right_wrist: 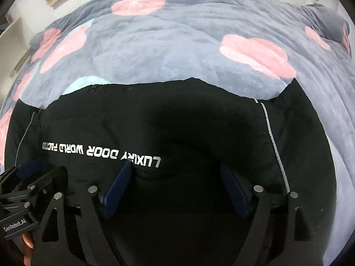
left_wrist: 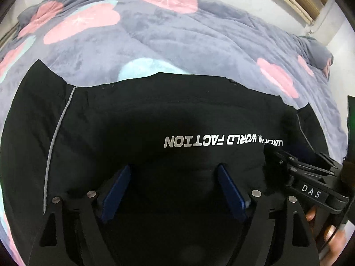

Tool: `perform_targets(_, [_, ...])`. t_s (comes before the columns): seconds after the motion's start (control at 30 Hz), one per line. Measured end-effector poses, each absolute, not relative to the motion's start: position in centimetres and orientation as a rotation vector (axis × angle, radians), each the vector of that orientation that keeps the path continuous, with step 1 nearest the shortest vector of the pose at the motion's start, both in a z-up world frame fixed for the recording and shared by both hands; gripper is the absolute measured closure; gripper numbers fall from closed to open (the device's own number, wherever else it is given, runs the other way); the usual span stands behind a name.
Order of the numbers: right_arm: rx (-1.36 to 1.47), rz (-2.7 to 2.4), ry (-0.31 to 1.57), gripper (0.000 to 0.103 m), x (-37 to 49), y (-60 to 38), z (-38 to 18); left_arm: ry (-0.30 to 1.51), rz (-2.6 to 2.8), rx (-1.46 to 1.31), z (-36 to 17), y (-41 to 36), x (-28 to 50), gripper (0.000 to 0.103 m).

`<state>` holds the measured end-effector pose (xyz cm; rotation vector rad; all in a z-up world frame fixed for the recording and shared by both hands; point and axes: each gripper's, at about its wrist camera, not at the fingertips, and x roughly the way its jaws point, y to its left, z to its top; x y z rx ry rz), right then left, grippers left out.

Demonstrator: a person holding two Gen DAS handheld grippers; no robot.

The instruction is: Fold large clothes

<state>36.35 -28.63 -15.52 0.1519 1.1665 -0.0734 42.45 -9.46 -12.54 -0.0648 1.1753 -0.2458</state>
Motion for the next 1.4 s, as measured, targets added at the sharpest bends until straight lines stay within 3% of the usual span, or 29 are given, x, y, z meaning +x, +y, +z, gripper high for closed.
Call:
perform_targets(0.43, [0.349, 0.056, 1.041, 0.019, 24.0, -32.0, -8.1, 0.979, -0.375, -0.193, -5.8, -0.9, 33.2, 0.020])
perform_targets(0.73, [0.226, -0.007, 1.003, 0.019, 17.4, -34.1, -6.1, 0.895, -0.313, -0.108, -2.8, 5.4, 27.7, 0.020])
perform_targets(0.97, [0.293, -0.067, 1.007, 0.019, 15.5, -39.3, -7.9, 0.915, -0.260, -0.194, -5.0, 10.6, 28.0, 0.020])
perform_targets(1.2, [0.427, -0.068, 1.057, 0.018, 16.8, -42.3, -12.4, 0.973, -0.280, -0.221, -9.4, 11.0, 30.5, 0.020])
perform_targets(1.27, [0.441, -0.060, 1.058, 0.010, 16.9, -42.7, -13.2, 0.986, -0.271, -0.213, -10.5, 10.8, 31.2, 0.020])
perform_targets(1.4, [0.502, -0.018, 1.063, 0.005, 17.2, -43.7, -14.4, 1.010, -0.265, -0.194, -12.4, 10.4, 32.3, 0.021])
